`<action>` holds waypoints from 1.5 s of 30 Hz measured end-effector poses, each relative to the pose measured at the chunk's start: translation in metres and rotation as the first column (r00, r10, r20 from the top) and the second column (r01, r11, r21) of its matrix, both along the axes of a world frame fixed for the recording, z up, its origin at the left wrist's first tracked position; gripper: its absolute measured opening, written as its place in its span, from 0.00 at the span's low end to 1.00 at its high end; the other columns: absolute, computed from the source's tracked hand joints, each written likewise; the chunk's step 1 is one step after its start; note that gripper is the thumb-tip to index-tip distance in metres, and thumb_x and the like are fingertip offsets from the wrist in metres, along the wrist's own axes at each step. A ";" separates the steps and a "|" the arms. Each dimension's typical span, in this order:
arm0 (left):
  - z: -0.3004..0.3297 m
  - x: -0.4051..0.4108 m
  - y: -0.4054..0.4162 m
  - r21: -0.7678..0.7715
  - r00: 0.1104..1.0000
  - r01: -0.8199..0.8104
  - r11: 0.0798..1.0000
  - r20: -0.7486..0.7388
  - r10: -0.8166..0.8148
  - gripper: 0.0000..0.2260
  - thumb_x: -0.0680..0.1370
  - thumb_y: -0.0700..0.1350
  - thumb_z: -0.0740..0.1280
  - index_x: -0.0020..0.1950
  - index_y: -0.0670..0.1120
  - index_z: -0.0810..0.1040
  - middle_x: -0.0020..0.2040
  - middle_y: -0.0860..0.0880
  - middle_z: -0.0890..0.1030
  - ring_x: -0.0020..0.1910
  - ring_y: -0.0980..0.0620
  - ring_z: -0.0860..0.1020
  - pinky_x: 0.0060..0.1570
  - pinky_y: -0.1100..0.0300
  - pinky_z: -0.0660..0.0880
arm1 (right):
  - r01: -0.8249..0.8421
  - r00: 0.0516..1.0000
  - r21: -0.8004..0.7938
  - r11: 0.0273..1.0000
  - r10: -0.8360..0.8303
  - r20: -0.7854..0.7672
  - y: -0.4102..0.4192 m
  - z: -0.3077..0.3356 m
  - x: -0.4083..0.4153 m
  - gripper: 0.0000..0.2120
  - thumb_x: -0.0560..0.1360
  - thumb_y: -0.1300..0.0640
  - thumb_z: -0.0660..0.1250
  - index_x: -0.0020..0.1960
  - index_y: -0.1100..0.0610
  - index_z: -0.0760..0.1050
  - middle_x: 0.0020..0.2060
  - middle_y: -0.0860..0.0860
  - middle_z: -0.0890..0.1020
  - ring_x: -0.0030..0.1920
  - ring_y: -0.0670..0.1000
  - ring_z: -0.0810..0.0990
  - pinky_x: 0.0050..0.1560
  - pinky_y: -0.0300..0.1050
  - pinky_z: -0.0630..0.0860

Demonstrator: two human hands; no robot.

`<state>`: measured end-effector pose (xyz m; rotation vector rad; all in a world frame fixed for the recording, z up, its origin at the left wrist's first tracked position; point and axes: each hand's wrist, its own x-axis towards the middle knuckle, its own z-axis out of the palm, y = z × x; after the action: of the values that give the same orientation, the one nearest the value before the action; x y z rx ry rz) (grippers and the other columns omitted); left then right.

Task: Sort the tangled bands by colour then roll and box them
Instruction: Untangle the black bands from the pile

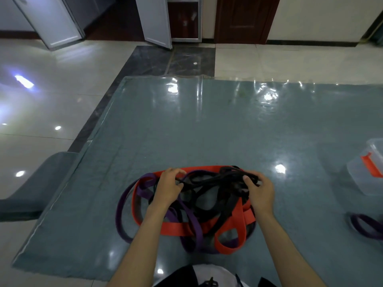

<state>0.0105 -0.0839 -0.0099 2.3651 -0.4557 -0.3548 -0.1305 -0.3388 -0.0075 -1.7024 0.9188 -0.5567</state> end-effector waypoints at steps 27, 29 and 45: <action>-0.027 0.034 -0.080 0.376 0.908 0.385 0.843 0.010 -0.420 0.08 0.81 0.43 0.70 0.59 0.46 0.84 0.56 0.43 0.85 0.57 0.40 0.83 0.54 0.46 0.78 | 0.129 0.991 0.154 0.980 -0.123 -0.048 -0.050 -0.035 -0.001 0.06 0.79 0.59 0.74 0.56 0.52 0.83 0.49 0.47 0.86 0.52 0.42 0.84 0.59 0.55 0.82; -0.020 0.037 -0.075 0.260 0.947 0.305 0.916 0.021 -0.321 0.06 0.82 0.42 0.70 0.57 0.44 0.85 0.53 0.44 0.86 0.53 0.42 0.83 0.53 0.46 0.78 | 0.139 0.990 0.204 0.969 -0.139 -0.014 -0.049 -0.034 -0.001 0.06 0.79 0.58 0.75 0.55 0.52 0.84 0.49 0.48 0.86 0.54 0.50 0.85 0.60 0.60 0.82; 0.067 -0.051 -0.108 -0.436 0.944 -0.145 0.888 -0.329 -0.008 0.05 0.83 0.39 0.70 0.51 0.37 0.82 0.44 0.46 0.84 0.41 0.49 0.85 0.39 0.64 0.83 | -0.080 0.961 0.351 0.933 -0.021 0.276 -0.012 0.033 -0.029 0.05 0.80 0.62 0.72 0.48 0.56 0.77 0.44 0.50 0.86 0.50 0.55 0.87 0.47 0.49 0.85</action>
<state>-0.0405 -0.1917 0.0572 1.8153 -0.2602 -0.5285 -0.1592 -0.3504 0.0256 -1.2686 0.7392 -0.5515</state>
